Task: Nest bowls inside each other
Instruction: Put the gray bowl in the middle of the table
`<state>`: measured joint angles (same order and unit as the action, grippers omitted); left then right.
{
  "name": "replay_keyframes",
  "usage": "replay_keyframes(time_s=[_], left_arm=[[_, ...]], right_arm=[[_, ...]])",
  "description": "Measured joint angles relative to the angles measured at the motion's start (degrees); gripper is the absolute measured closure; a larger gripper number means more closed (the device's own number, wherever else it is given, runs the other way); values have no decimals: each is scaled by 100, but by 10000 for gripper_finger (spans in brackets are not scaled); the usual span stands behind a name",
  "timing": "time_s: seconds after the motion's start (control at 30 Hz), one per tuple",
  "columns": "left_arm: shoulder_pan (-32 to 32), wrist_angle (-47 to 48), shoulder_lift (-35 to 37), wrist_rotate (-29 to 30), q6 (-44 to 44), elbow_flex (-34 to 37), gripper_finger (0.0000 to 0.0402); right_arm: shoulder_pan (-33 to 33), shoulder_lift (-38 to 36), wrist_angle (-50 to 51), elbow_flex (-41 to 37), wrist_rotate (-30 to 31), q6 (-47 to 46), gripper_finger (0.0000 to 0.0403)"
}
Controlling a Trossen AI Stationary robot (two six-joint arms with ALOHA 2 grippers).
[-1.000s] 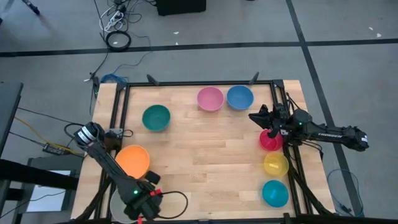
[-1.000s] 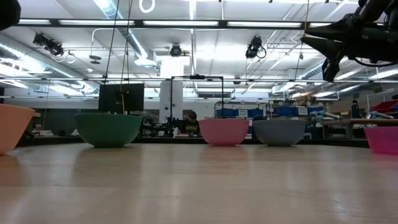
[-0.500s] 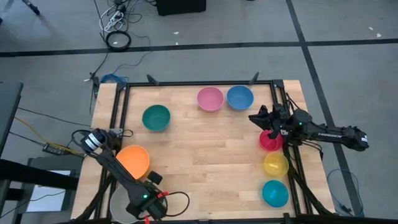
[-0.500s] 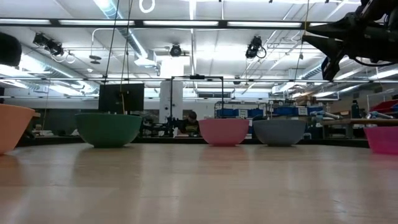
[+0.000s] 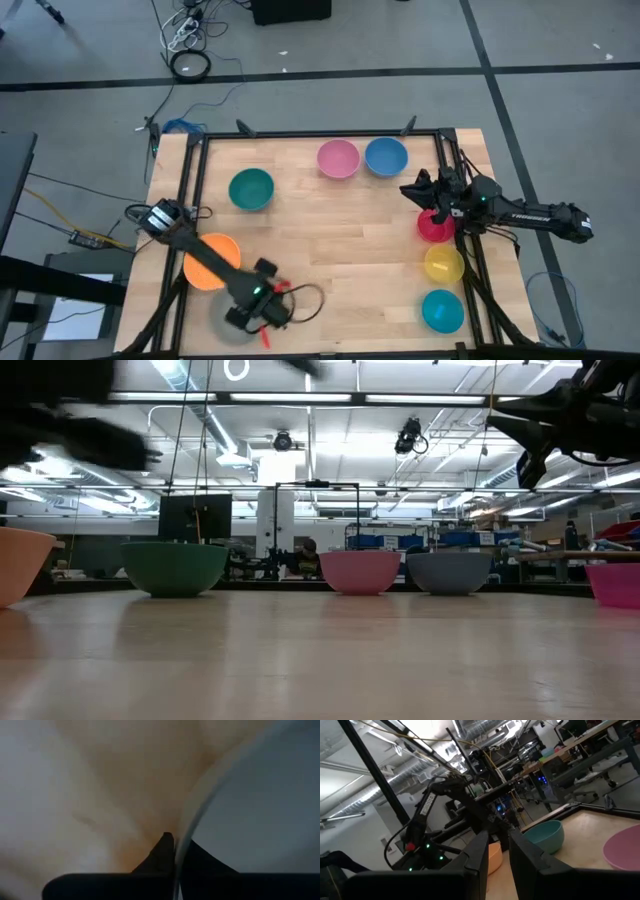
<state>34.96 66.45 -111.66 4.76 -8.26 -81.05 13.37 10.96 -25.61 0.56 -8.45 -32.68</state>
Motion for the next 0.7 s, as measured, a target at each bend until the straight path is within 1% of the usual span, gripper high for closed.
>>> replay_keyframes(time_s=[0.2,0.37,0.43,0.5,0.6,0.7], left_arm=[[-1186,-811,9,1321,615,-379,389],[-2196,-1953,-3,2014,1269,-629,391],[-2537,-2146,-13,2093,1517,-666,391],[-2837,-2303,-17,2036,1673,-675,391],[-3200,-2212,-19,1699,1734,-672,391],[-3392,-2247,-44,1459,1867,-674,391]], right_arm=[[0,0,0,0,-108,13,337],[0,0,2,0,-441,-10,337],[-2,0,2,0,-557,-12,337],[-2,2,4,0,-641,-13,337],[-2,0,4,0,-680,-13,337],[-2,0,37,2,-680,-9,337]])
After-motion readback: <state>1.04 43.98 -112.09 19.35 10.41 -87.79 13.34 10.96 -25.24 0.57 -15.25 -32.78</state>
